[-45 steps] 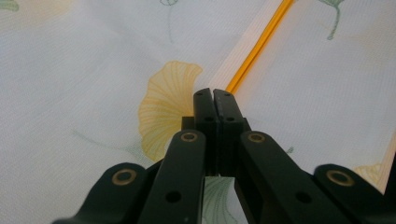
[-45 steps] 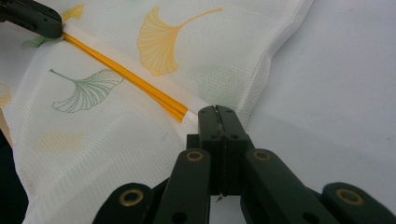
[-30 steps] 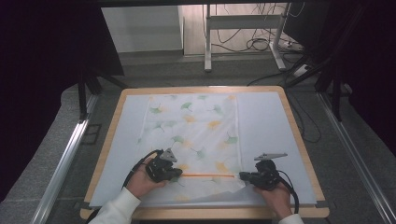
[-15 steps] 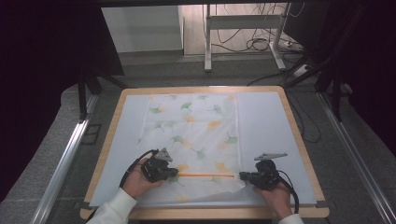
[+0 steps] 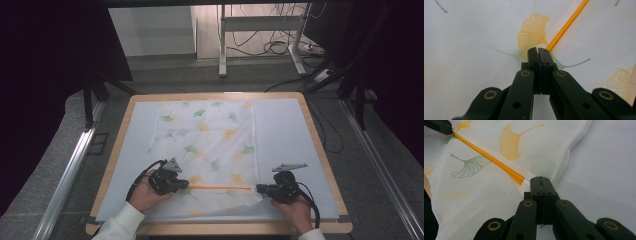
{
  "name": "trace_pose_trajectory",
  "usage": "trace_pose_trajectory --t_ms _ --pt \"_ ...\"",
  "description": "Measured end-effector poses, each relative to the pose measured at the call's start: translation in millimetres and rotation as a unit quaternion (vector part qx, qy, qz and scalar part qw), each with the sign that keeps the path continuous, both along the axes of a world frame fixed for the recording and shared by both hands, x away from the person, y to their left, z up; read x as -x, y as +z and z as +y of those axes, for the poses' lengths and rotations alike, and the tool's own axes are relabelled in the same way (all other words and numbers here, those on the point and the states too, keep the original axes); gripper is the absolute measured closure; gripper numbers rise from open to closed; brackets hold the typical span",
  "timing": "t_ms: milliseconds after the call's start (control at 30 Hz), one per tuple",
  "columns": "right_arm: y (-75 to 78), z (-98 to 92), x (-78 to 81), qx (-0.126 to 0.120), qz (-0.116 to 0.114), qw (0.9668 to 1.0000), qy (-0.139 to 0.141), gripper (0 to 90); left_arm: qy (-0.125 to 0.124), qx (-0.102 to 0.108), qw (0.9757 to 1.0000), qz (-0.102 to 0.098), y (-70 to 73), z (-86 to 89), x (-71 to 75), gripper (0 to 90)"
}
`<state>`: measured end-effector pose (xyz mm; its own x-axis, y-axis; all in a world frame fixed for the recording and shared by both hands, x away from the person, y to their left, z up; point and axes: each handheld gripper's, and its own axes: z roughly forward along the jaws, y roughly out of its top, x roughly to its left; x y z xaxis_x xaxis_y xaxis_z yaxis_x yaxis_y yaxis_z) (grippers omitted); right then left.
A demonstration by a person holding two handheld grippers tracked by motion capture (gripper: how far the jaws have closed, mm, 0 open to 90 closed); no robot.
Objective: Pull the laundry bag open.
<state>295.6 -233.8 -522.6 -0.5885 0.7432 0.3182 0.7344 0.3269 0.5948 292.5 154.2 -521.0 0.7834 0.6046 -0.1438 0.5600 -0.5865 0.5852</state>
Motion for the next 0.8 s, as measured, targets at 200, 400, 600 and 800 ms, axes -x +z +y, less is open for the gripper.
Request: trace_pose_trajectory --t_ms 200,400,600,800 --pt "0.2 -0.2 -0.3 0.000 0.001 1.0000 0.002 89.7 0.010 0.001 0.9999 0.001 -0.2 6.1 0.1 90.0" --pt "0.2 -0.2 -0.7 0.001 0.001 1.0000 0.004 89.6 0.014 0.000 0.9999 0.001 -0.3 9.3 0.6 90.0" --pt "0.5 -0.3 -0.9 0.002 0.002 1.0000 0.005 89.7 0.022 0.000 0.9997 0.002 -0.6 15.2 0.5 90.0" --pt "0.7 0.4 -1.1 0.005 0.001 1.0000 0.007 89.7 0.031 0.000 0.9995 0.003 -0.8 20.7 1.4 90.0"
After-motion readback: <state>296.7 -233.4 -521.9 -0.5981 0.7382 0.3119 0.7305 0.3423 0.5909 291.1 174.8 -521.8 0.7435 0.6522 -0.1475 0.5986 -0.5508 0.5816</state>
